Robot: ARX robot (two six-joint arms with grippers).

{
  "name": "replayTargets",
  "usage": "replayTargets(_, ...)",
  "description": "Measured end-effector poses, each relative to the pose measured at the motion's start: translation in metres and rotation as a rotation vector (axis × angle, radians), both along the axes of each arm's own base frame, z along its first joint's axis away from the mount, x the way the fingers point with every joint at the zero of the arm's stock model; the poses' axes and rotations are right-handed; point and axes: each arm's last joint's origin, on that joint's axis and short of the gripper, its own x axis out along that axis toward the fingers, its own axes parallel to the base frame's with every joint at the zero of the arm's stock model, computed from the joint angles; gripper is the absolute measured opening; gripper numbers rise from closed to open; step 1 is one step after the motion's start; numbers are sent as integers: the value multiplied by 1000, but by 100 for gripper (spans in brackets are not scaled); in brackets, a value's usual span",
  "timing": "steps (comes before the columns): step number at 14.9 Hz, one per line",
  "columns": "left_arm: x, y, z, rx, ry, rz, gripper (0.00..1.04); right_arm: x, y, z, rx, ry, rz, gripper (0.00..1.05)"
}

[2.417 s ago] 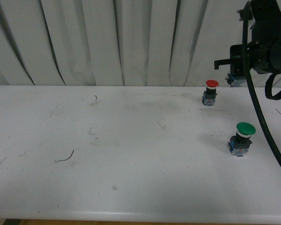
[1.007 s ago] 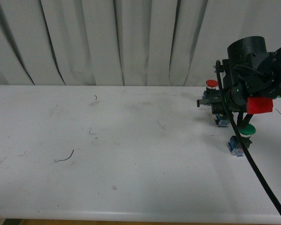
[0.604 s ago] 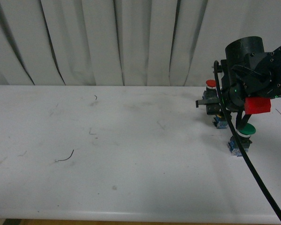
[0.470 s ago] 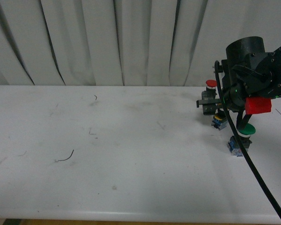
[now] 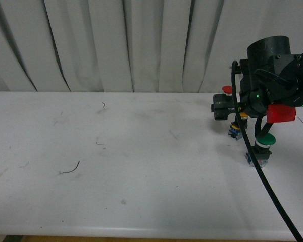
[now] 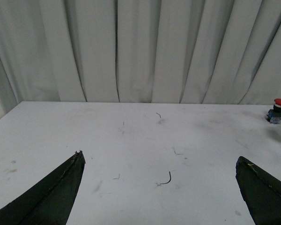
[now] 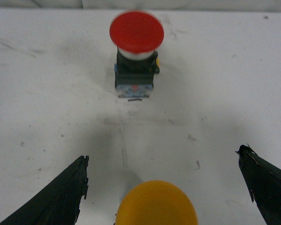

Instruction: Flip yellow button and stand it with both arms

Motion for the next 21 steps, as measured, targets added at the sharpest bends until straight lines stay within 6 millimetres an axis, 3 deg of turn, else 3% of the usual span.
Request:
replayTargets(4, 0, 0, 0, 0, 0, 0, 98, -31, -13, 69, 81, -241, 51, 98)
replayTargets(8, 0, 0, 0, 0, 0, 0, 98, -116, -47, 137, 127, -527, 83, 95)
replayTargets(9, 0, 0, 0, 0, 0, 0, 98, -158, -57, 152, 99, -602, 74, 80)
replayTargets(11, 0, 0, 0, 0, 0, 0, 98, -239, -72, 151, 85, -565, 89, 56)
replayTargets(13, 0, 0, 0, 0, 0, 0, 98, -313, -77, 127, 77, -487, 63, 30)
replayTargets(15, 0, 0, 0, 0, 0, 0, 98, -362, -77, 114, 78, -495, 69, 7)
replayTargets(17, 0, 0, 0, 0, 0, 0, 98, -382, -77, 121, 69, -635, 76, 2)
replayTargets(21, 0, 0, 0, 0, 0, 0, 98, -388, -77, 102, 70, -616, 75, 2)
